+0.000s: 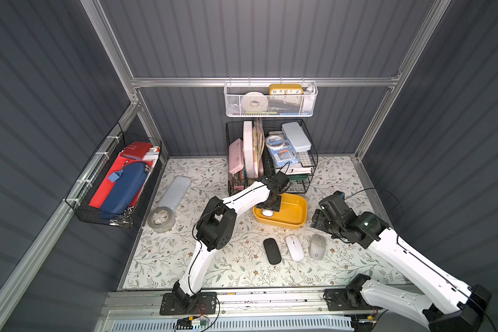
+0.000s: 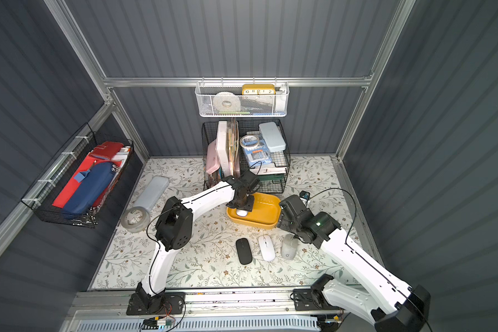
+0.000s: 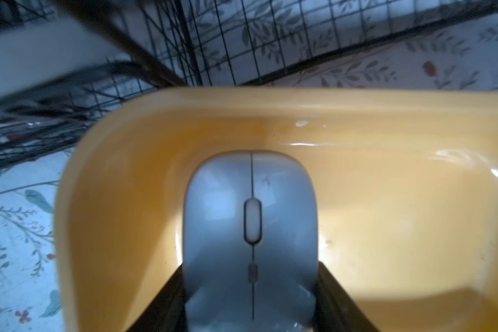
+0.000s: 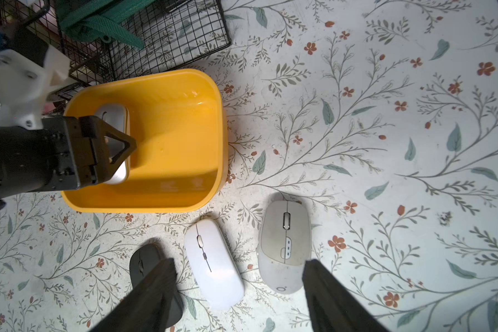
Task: Take out the mouse from the storage box
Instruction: Pick up the mouse from the storage box, then place the mouse at the center of the board.
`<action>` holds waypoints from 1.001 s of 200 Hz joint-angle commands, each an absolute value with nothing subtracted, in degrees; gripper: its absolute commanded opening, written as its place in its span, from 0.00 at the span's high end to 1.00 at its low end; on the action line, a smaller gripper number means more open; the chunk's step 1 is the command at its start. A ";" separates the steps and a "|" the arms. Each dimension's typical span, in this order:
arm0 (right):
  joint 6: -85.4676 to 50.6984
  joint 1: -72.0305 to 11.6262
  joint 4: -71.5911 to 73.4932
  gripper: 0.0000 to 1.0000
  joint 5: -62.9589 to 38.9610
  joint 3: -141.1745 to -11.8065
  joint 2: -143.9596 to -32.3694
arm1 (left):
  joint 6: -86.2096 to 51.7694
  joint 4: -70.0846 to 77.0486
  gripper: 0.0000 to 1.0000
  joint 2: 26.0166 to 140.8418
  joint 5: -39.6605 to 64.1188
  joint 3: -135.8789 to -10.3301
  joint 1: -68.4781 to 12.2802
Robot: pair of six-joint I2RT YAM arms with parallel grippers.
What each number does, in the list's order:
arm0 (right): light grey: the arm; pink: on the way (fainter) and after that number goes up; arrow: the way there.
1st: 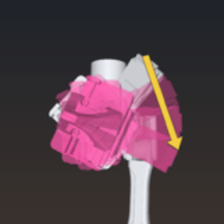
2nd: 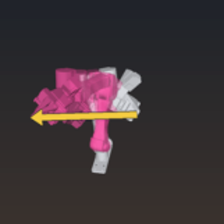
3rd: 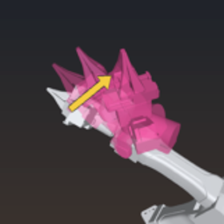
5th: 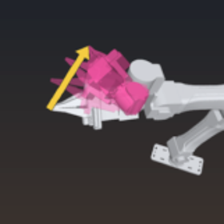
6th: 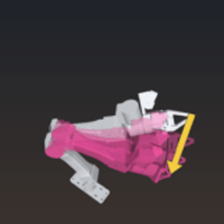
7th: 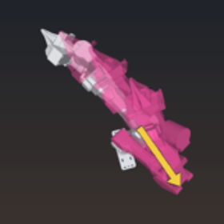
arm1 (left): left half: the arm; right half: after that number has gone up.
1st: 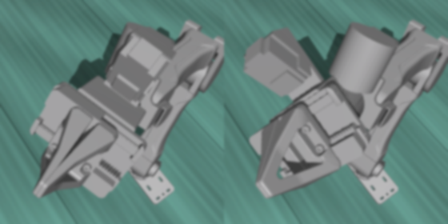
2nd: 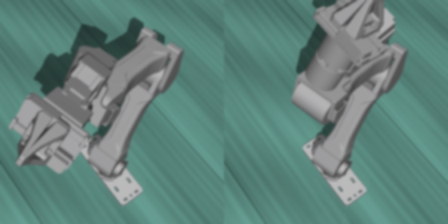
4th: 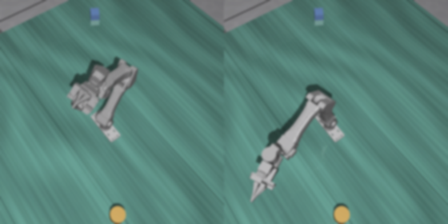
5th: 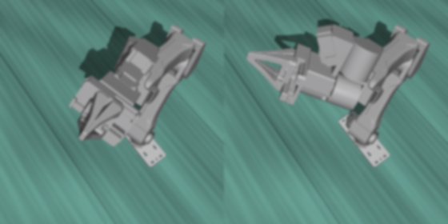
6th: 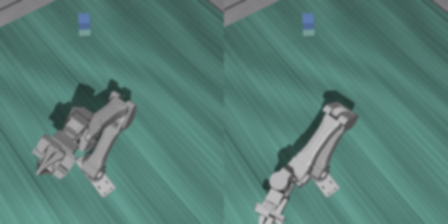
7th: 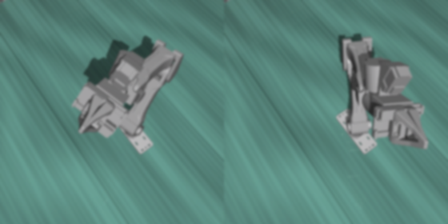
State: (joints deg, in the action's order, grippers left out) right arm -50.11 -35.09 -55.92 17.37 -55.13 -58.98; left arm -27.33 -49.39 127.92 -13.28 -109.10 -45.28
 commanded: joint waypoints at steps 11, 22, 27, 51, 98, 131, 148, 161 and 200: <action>-49.20 -34.93 -54.71 0.25 17.05 -56.51 -60.01 | -26.13 -52.39 0.92 120.93 -13.43 -113.04 -45.08; -49.08 -34.90 -54.32 0.25 17.29 -56.51 -60.14 | -25.67 -53.18 0.92 119.43 -12.72 -113.61 -45.01; -48.96 -34.98 -54.09 0.25 17.28 -56.35 -60.18 | -25.75 -53.41 0.92 118.87 -12.56 -113.97 -45.05; -48.71 -34.92 -53.19 0.25 16.93 -56.46 -61.27 | -27.74 -57.10 0.92 116.44 -12.56 -115.57 -45.03; -47.82 -34.93 -52.52 0.25 16.54 -57.22 -62.53 | -38.15 -58.78 0.93 100.43 -10.74 -94.40 -45.03; -47.08 -34.84 -52.12 0.25 14.45 -57.71 -63.69 | -46.16 -55.34 0.93 86.71 -5.34 -75.19 -45.41; -46.68 -34.94 -52.94 0.25 13.84 -58.59 -64.37 | -47.55 -51.64 0.91 81.35 -2.15 -68.48 -45.46; -46.41 -34.90 -53.49 0.25 13.84 -59.01 -64.93 | -48.25 -49.31 0.90 79.59 -0.08 -64.23 -45.56; -46.82 -34.96 -54.86 0.25 14.26 -59.01 -65.31 | -46.50 -41.41 0.87 83.04 3.83 -57.53 -45.68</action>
State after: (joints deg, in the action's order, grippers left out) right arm -47.07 -35.03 -53.58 14.09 -57.87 -65.32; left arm -46.09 -48.66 80.44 -0.34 -60.29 -45.43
